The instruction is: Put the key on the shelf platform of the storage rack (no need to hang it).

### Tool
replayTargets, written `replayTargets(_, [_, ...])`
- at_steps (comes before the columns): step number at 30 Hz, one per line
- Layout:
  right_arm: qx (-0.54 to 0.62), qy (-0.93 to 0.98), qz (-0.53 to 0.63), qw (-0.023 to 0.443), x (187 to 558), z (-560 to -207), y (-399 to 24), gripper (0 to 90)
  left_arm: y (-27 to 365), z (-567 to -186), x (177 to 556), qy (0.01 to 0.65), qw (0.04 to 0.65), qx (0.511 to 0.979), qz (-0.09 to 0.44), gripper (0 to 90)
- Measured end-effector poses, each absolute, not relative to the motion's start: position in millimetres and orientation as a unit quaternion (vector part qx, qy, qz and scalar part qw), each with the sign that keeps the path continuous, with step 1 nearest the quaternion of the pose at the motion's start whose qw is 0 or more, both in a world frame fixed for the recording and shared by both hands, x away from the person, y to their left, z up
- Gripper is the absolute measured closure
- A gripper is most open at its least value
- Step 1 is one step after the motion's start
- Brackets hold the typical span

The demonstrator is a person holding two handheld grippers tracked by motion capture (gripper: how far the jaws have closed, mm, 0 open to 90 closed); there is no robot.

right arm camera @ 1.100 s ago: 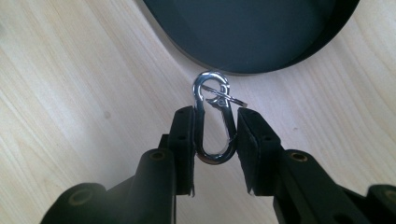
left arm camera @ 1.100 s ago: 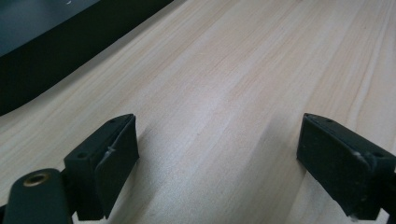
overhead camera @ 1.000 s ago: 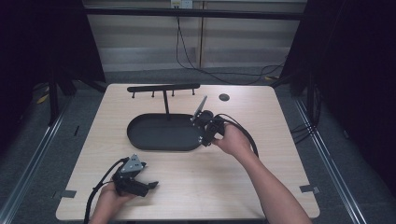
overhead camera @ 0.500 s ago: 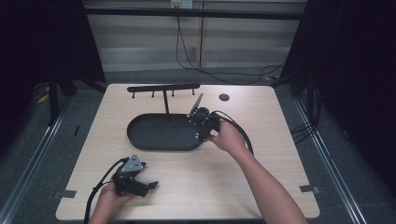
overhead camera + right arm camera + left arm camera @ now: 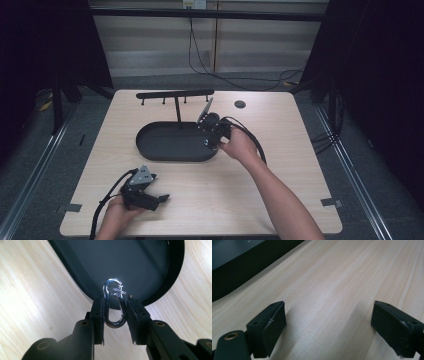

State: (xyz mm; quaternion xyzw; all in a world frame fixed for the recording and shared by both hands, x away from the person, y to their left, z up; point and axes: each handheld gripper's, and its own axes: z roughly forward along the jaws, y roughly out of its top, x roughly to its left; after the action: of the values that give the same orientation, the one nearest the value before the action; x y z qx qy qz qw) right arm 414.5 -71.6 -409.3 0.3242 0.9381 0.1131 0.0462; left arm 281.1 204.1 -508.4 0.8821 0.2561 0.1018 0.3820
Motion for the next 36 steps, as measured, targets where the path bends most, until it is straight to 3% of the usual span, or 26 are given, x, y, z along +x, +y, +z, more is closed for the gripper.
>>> replayTargets(36, [0.319,0.938,0.123,0.047,433.1,-445.0,-43.8,68.4,204.1,-508.5,281.2,0.256,0.383,0.882,0.100,12.3])
